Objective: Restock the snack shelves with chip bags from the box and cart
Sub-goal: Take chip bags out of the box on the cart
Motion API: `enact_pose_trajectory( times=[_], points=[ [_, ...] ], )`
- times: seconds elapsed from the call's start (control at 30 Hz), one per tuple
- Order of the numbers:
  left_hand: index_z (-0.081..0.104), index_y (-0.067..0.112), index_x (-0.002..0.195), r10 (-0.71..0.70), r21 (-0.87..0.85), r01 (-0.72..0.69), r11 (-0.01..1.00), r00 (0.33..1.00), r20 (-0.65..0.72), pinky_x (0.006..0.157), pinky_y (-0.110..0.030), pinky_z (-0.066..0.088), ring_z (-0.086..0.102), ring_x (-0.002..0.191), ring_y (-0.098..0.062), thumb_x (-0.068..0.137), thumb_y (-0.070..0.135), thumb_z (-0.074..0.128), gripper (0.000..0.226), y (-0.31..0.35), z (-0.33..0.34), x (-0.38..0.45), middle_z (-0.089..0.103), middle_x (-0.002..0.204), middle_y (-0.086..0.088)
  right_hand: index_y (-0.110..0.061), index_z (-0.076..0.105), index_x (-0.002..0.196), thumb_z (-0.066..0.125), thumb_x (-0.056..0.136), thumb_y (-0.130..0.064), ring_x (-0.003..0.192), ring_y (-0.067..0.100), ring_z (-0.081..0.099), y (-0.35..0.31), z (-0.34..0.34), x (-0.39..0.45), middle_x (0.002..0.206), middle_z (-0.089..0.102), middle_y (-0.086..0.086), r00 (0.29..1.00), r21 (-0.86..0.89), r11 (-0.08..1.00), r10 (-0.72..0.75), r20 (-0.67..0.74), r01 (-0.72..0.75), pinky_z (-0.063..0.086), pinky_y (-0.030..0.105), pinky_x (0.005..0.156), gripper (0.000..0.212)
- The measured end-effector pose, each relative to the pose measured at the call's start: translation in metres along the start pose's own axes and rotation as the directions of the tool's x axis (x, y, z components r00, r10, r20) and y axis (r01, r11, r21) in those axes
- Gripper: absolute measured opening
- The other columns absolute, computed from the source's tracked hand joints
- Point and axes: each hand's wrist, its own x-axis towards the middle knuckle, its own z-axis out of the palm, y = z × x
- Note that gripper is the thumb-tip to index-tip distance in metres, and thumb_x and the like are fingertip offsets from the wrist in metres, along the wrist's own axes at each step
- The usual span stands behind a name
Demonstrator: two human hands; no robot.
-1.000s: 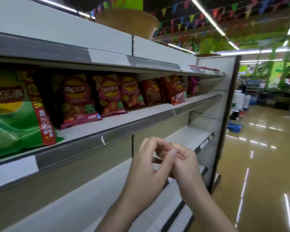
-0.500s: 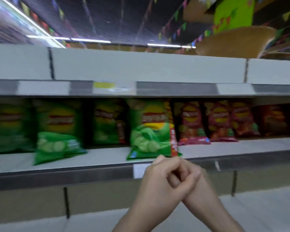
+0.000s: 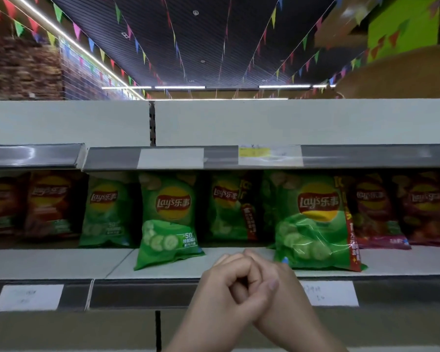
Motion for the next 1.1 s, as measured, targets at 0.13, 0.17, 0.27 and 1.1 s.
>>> enact_pose_trajectory(
  times=[0.13, 0.17, 0.27, 1.1],
  points=[
    [0.046, 0.029, 0.060, -0.013, -0.079, 0.017, 0.997, 0.999, 0.049, 0.066, -0.009, 0.033, 0.048, 0.071, 0.000, 0.073, 0.047, 0.059, 0.025, -0.004, 0.016, 0.007, 0.050, 0.064, 0.019, -0.030, 0.057, 0.089, 0.023, 0.056, -0.059, 0.078, 0.009, 0.060, 0.013, -0.006, -0.003, 0.082, 0.065, -0.006, 0.997, 0.064, 0.995, 0.080, 0.004, -0.080, 0.049, 0.028, 0.077, 0.056],
    [0.046, 0.027, 0.060, -0.014, -0.102, 0.021, 0.995, 0.998, 0.066, 0.065, -0.008, 0.033, 0.048, 0.070, 0.001, 0.073, 0.046, 0.059, 0.027, -0.002, 0.023, 0.009, 0.050, 0.064, 0.020, -0.032, 0.058, 0.087, 0.026, 0.056, -0.059, 0.079, 0.007, 0.059, 0.016, -0.012, -0.006, 0.083, 0.065, -0.008, 0.994, 0.083, 0.991, 0.108, 0.010, -0.108, 0.049, 0.026, 0.072, 0.052],
    [0.045, 0.020, 0.062, -0.024, -0.151, 0.041, 0.988, 0.993, 0.113, 0.060, -0.010, 0.031, 0.044, 0.063, 0.002, 0.077, 0.038, 0.065, 0.030, 0.006, 0.050, 0.014, 0.049, 0.060, 0.019, -0.031, 0.060, 0.082, 0.035, 0.056, -0.059, 0.080, 0.004, 0.060, 0.027, -0.035, -0.019, 0.085, 0.066, -0.015, 0.977, 0.162, 0.964, 0.214, 0.010, -0.213, 0.050, 0.028, 0.070, 0.046],
    [0.045, 0.002, 0.067, 0.614, -0.739, 0.396, 0.545, 0.412, 0.674, 0.049, -0.031, 0.044, 0.060, 0.047, -0.026, 0.093, 0.023, 0.062, 0.037, 0.402, 0.509, -0.069, 0.060, 0.057, -0.024, -0.023, 0.059, 0.080, 0.053, 0.094, -0.004, 0.064, 0.007, 0.058, 0.089, -0.478, -0.456, 0.073, 0.061, 0.000, 0.409, 0.072, 0.427, 0.894, -0.180, -0.901, 0.050, 0.023, 0.065, 0.025]
  ],
)
